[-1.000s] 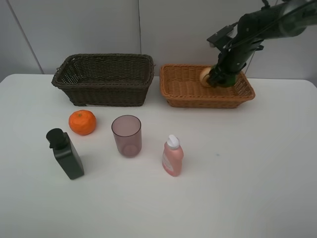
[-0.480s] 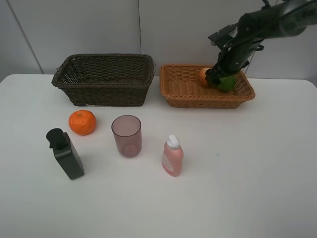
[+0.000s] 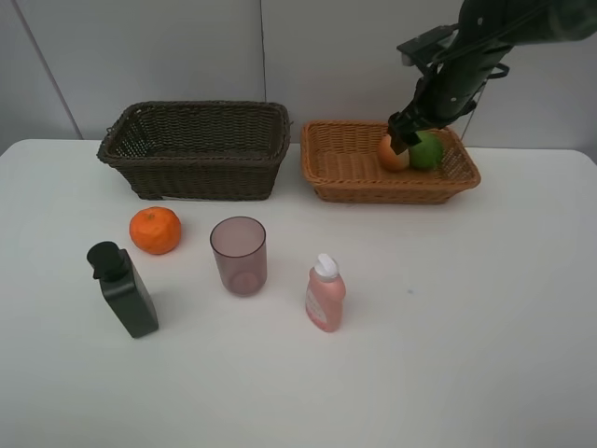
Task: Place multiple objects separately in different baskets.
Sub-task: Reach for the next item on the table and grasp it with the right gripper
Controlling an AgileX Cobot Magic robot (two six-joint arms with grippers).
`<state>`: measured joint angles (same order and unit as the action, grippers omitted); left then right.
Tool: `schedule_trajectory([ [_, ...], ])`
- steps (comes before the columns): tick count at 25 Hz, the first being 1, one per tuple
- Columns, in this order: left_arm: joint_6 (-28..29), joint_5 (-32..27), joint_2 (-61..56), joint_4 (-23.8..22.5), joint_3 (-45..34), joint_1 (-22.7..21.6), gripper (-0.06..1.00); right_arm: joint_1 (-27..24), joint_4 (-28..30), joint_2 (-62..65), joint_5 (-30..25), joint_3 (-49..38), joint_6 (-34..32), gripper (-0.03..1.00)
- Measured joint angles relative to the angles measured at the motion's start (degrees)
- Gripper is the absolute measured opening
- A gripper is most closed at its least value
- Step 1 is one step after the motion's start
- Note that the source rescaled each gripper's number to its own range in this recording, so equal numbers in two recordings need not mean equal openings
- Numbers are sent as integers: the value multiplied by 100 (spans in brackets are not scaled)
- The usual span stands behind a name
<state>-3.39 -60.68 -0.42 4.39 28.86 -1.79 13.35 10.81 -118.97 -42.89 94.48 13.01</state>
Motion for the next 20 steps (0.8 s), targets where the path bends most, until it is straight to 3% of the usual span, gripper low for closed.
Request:
schedule_trajectory([
  [13,0,0,0,0,0,0,85,563,5,572,-1435,0,-22,90],
  [20,0,0,0,0,0,0,85,938,-10,850,-2254,0,-575,90],
])
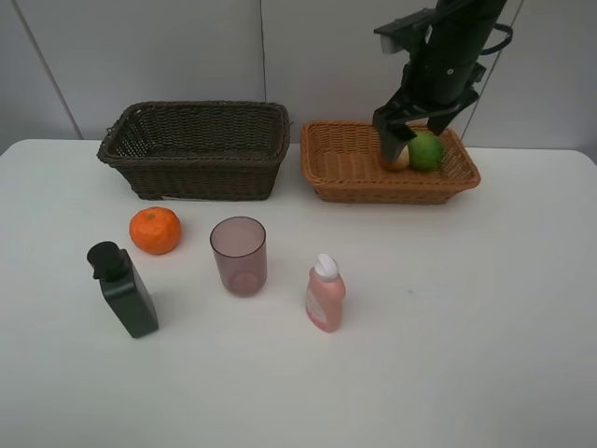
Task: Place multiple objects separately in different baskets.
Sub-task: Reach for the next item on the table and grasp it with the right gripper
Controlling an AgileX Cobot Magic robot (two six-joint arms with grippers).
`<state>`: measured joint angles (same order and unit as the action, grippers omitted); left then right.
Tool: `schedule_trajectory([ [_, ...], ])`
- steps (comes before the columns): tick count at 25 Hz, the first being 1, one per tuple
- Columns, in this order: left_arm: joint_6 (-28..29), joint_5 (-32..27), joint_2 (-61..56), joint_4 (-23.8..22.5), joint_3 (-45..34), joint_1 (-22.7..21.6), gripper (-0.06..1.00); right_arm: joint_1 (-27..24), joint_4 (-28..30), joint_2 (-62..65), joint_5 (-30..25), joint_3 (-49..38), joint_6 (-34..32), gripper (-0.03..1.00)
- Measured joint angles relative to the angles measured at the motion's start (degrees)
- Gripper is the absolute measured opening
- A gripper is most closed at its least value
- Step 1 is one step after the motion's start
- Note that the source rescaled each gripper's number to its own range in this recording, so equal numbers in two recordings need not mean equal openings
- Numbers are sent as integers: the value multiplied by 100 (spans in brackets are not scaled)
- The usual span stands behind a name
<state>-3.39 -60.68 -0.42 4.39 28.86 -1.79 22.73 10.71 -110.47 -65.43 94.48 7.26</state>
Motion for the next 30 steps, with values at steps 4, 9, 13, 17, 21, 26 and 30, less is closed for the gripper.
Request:
schedule_trajectory([
  [4,0,0,0,0,0,0,85,247,0,210,-290,0,-257,90],
  [9,0,0,0,0,0,0,85,676,-25,717,-315,-435,-449,90],
  [13,0,0,0,0,0,0,85,1074,-182,1059,-263,-978,-823,90],
  [17,0,0,0,0,0,0,85,1458,-287,1185,-116,-1215,-1206,90],
  [21,0,0,0,0,0,0,85,1837,-287,1185,52,-1348,-1578,93],
  [26,0,0,0,0,0,0,85,2402,-349,1185,56,-1361,-1856,95],
  [30,0,0,0,0,0,0,85,2575,-472,1185,35,-1361,-1908,95],
])
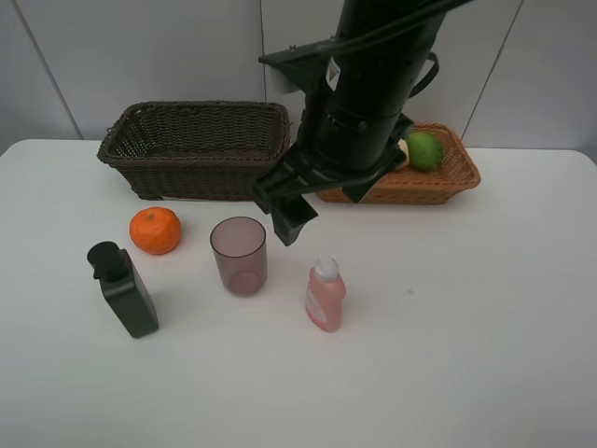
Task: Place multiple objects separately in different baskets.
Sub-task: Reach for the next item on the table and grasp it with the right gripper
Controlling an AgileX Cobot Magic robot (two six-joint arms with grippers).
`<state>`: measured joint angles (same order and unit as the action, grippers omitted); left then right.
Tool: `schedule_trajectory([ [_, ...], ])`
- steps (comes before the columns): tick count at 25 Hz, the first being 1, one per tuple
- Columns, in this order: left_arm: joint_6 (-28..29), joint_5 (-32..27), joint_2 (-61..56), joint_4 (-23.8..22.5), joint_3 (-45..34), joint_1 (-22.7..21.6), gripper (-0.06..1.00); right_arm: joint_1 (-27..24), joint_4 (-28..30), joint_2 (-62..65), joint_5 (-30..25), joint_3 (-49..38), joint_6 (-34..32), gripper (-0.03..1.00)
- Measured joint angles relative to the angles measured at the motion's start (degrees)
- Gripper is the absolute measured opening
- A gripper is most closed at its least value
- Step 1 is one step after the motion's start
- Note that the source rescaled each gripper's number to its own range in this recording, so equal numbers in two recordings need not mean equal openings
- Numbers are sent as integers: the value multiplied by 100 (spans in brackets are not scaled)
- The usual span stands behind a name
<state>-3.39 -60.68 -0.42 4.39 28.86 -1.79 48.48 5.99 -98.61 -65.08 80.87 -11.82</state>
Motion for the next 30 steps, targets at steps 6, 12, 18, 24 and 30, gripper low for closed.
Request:
schedule_trajectory([
  [6,0,0,0,0,0,0,85,63,-15,-5,64,-309,-56,95],
  [12,0,0,0,0,0,0,85,76,-114,-43,361,-782,-61,95],
  [18,0,0,0,0,0,0,85,76,-114,-47,527,-816,-61,95],
  [24,0,0,0,0,0,0,85,76,-107,-67,631,-816,-61,95],
  [30,0,0,0,0,0,0,85,76,-76,-325,738,-816,-61,95],
])
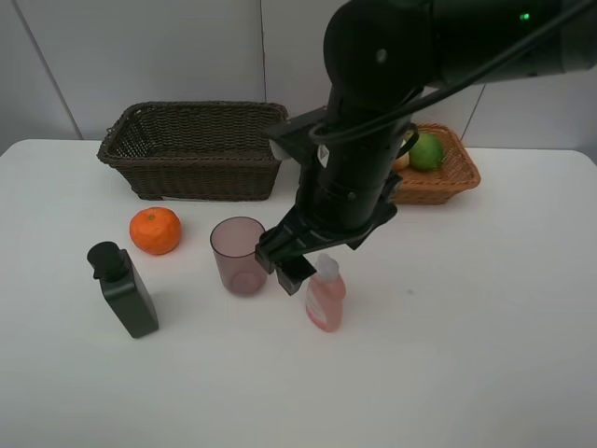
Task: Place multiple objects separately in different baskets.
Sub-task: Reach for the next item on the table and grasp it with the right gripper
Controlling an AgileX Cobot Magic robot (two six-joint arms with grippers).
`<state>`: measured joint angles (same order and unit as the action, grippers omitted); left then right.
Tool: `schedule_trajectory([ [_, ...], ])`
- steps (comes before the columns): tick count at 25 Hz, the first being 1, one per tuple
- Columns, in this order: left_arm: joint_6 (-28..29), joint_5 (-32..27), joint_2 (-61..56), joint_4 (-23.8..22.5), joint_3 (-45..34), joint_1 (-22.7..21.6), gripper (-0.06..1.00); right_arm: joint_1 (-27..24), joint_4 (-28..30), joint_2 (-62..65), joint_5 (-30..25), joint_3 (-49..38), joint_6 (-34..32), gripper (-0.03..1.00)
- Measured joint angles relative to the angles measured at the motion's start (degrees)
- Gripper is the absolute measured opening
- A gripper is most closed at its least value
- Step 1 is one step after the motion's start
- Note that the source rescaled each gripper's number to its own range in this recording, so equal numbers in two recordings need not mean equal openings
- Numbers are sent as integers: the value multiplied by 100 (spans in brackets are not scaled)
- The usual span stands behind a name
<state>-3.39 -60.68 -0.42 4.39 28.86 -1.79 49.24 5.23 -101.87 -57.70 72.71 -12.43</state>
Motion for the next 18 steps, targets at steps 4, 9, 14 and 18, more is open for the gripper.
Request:
schedule_trajectory([
  [4,0,0,0,0,0,0,85,0,99,-145,42,0,0,95],
  [9,0,0,0,0,0,0,85,0,274,-259,78,0,0,95],
  [14,0,0,0,0,0,0,85,0,288,-370,83,0,0,95],
  [18,0,0,0,0,0,0,85,-45,288,-471,90,0,0,95],
])
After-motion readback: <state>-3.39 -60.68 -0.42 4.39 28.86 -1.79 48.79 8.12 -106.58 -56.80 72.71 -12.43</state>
